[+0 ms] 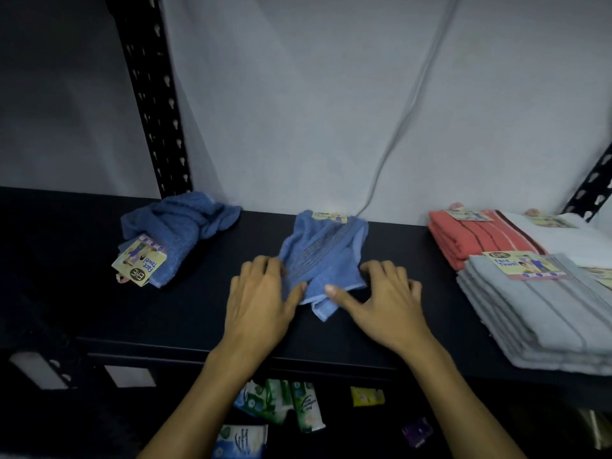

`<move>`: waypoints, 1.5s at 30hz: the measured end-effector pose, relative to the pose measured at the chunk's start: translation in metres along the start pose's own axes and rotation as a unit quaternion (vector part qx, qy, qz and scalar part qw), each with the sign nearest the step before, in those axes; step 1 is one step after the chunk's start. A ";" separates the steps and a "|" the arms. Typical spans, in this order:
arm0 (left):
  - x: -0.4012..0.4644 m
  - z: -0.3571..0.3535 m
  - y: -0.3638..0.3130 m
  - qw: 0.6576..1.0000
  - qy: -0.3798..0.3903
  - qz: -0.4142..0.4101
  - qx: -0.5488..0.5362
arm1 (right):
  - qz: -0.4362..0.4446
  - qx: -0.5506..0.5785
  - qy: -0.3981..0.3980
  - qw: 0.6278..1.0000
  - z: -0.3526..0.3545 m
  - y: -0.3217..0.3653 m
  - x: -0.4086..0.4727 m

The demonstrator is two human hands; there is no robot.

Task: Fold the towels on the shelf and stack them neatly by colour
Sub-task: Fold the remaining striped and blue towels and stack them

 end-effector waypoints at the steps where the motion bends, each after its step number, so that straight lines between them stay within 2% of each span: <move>1: 0.000 0.001 -0.001 1.000 -0.001 -0.004 0.004 | 0.017 -0.041 0.020 0.999 -0.003 0.002 -0.004; 4: -0.005 0.000 -0.002 0.999 0.036 -0.018 -0.016 | 0.029 -0.044 0.039 0.998 -0.003 0.003 -0.003; 7: -0.010 -0.002 0.006 0.992 0.097 -0.007 -0.078 | 0.029 0.042 0.068 0.996 0.001 -0.004 -0.001; 9: -0.011 0.001 0.007 0.989 0.104 0.003 -0.105 | 0.026 0.109 0.092 0.989 0.006 -0.014 -0.004; 11: -0.013 0.006 0.004 0.989 0.071 0.019 -0.128 | 0.008 0.146 0.095 0.985 0.014 -0.027 -0.005; 14: -0.017 0.014 0.007 0.989 0.004 0.052 -0.138 | -0.030 0.112 0.039 0.992 0.031 -0.052 -0.006; 17: -0.017 0.013 0.013 0.996 -0.038 0.057 -0.052 | -0.045 0.121 0.008 0.992 0.037 -0.076 -0.008; 19: -0.017 0.014 0.017 0.994 -0.060 0.088 -0.026 | -0.036 0.118 -0.030 0.992 0.039 -0.084 -0.012; 21: -0.020 0.019 0.020 0.985 -0.094 0.122 -0.075 | -0.008 0.128 -0.076 0.989 0.041 -0.083 -0.018; 24: -0.021 0.029 0.024 0.959 -0.134 0.172 -0.182 | 0.004 0.219 -0.121 0.968 0.047 -0.081 -0.023; 26: -0.016 0.032 0.024 0.952 -0.108 0.170 -0.230 | -0.015 0.301 -0.140 0.943 0.052 -0.085 -0.023; 29: -0.008 0.027 0.019 0.946 -0.019 0.136 -0.293 | -0.027 0.395 -0.127 0.909 0.054 -0.084 -0.022; 32: -0.005 0.024 -0.003 0.950 -0.011 0.093 -0.299 | 0.006 0.365 -0.099 0.926 0.049 -0.069 -0.022; 35: -0.001 0.012 -0.040 0.965 -0.006 0.059 -0.254 | 0.046 0.311 -0.079 0.946 0.044 -0.056 -0.024; 39: 0.001 -0.022 -0.063 0.996 0.068 0.030 -0.052 | 0.061 0.265 -0.066 0.960 0.041 -0.053 -0.026; 42: 0.010 -0.017 -0.042 0.995 0.053 0.017 -0.083 | 0.032 0.243 -0.120 0.962 0.045 -0.064 -0.025; 45: 0.021 0.003 -0.007 0.991 0.054 0.028 -0.122 | -0.023 0.290 -0.155 0.944 0.046 -0.081 -0.019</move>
Point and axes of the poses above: each hand's wrist, its own x-axis towards the middle knuckle, its own z-axis out of the back of the hand, y = z × x, the point moved 5 cm from there along x, towards the middle knuckle
